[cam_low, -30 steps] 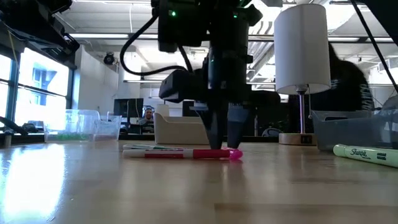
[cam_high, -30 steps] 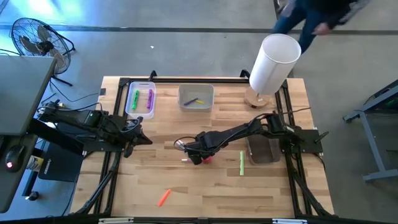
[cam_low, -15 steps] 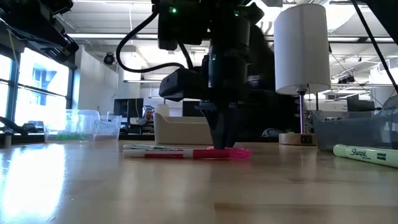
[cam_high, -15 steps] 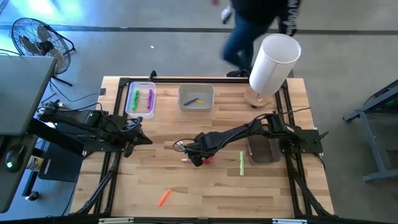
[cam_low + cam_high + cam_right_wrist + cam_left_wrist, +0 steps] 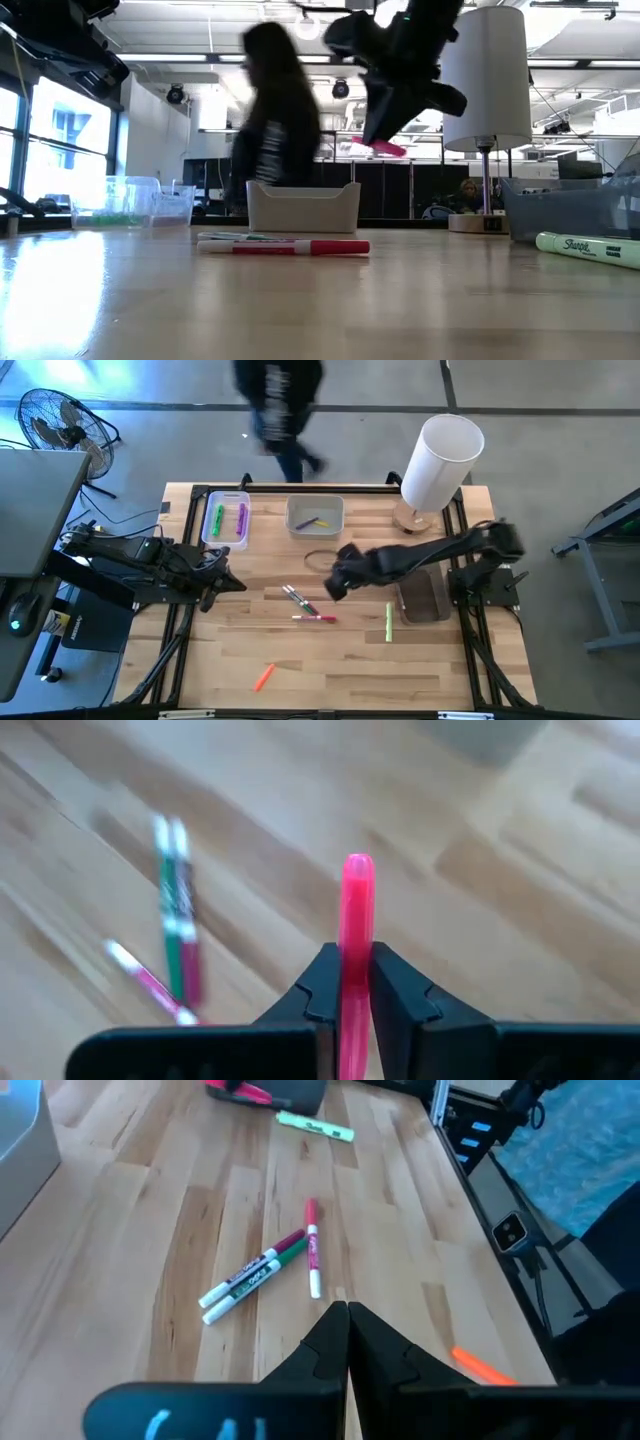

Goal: Pick & Place Markers
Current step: Put the pink pen into the gray bin

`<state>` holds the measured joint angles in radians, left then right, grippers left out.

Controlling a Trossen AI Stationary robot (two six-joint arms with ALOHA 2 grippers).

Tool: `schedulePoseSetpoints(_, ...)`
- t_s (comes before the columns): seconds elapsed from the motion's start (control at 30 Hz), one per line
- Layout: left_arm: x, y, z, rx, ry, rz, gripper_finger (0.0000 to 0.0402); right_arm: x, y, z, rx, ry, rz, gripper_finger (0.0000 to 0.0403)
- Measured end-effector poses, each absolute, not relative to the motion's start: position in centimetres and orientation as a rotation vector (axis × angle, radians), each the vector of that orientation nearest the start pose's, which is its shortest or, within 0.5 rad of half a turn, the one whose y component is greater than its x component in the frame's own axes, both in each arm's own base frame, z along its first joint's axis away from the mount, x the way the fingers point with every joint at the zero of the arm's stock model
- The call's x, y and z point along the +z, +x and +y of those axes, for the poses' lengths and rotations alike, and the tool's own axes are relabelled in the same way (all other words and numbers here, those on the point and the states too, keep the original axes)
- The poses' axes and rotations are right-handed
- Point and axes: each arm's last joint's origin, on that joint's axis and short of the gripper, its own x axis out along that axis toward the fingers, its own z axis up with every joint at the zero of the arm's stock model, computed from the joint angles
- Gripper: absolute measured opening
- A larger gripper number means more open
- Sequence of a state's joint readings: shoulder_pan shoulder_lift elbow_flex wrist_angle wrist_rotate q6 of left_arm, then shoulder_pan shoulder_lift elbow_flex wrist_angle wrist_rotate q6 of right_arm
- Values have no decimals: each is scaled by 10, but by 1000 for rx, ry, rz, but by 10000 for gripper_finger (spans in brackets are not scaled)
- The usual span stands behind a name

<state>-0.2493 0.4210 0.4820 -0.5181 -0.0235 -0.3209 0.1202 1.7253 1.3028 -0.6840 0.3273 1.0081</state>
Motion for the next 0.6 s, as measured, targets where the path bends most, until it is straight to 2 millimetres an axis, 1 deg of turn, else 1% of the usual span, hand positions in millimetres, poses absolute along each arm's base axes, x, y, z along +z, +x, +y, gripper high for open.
schedulePoseSetpoints(0.1,244,104,-25,-113,-243,476,0,242,332,11,-624,686,685,23)
schedulePoseSetpoints(0.17,244,104,-24,-94,-239,472,0,252,323,-7,-589,683,555,23)
schedulePoseSetpoints(0.27,244,104,-23,-45,-228,462,0,267,318,-37,-557,646,421,23)
schedulePoseSetpoints(0.37,244,104,-22,-10,-220,454,0,285,322,-67,-524,578,376,23)
schedulePoseSetpoints(0.47,244,105,-20,36,-210,443,0,304,332,-93,-503,493,369,23)
schedulePoseSetpoints(0.53,244,105,-19,70,-202,436,0,311,341,-110,-498,442,398,23)
schedulePoseSetpoints(0.6,244,105,-18,105,-194,428,0,312,353,-125,-506,398,453,23)
